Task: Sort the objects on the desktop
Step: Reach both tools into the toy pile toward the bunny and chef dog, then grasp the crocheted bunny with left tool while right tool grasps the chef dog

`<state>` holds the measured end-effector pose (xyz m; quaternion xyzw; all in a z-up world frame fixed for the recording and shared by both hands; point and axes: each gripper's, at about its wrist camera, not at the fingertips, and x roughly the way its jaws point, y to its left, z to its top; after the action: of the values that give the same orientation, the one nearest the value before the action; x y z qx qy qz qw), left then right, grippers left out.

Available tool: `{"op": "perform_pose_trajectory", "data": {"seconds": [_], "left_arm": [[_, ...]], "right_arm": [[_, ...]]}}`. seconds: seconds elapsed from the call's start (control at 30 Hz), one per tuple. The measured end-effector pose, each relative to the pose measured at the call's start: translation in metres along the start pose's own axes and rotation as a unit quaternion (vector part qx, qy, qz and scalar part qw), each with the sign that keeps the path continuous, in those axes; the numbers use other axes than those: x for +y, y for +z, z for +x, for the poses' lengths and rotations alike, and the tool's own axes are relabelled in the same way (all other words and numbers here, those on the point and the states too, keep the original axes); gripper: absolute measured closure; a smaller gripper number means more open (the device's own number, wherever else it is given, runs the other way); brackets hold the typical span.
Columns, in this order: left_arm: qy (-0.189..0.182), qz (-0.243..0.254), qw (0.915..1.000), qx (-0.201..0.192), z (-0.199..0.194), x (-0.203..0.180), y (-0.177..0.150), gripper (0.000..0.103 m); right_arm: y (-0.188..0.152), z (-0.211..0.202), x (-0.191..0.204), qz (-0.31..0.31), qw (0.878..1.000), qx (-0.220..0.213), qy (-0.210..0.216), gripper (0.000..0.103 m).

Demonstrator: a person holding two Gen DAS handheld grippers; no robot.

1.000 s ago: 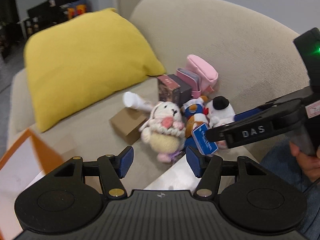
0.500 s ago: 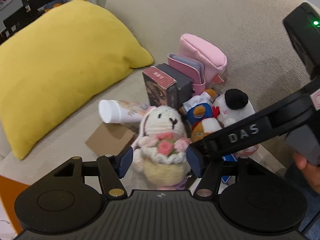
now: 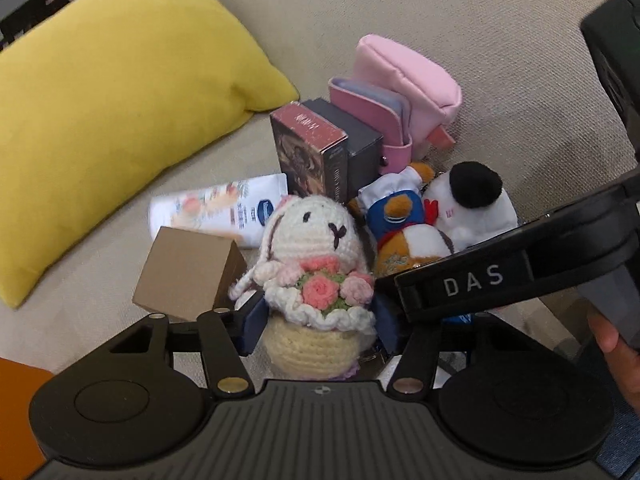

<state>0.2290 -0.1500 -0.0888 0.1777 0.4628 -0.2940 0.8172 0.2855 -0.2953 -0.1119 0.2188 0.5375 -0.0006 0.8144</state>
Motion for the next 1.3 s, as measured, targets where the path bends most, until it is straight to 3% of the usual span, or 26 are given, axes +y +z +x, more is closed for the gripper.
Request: {"op": "perform_pose_trajectory", "data": {"seconds": [0.23, 0.47, 0.63, 0.83, 1.1, 1.3], "left_arm": [[0.002, -0.050, 0.9987, 0.013, -0.015, 0.012, -0.007, 0.048], [0.023, -0.097, 0.9949, 0.016, -0.033, 0.024, -0.028, 0.048], [0.020, -0.094, 0.9953, -0.007, -0.038, 0.024, -0.036, 0.045], [0.017, -0.077, 0.9961, -0.041, -0.045, 0.026, -0.034, 0.042], [0.014, -0.052, 0.9985, -0.002, -0.027, 0.027, -0.024, 0.036], [-0.005, -0.058, 0.9982, 0.016, -0.017, 0.033, -0.026, 0.035]], "right_arm": [[-0.007, -0.006, 0.005, -0.018, 1.000, -0.004, 0.022, 0.047], [-0.011, -0.005, 0.026, -0.089, 0.995, 0.012, 0.044, 0.046], [-0.005, 0.017, 0.032, -0.083, 0.996, 0.028, 0.031, 0.041], [-0.006, 0.004, 0.007, -0.031, 0.997, 0.033, 0.061, 0.037], [-0.004, 0.012, 0.013, -0.043, 0.997, 0.043, 0.054, 0.033], [-0.004, 0.018, 0.018, -0.055, 0.996, 0.046, 0.058, 0.039]]}}
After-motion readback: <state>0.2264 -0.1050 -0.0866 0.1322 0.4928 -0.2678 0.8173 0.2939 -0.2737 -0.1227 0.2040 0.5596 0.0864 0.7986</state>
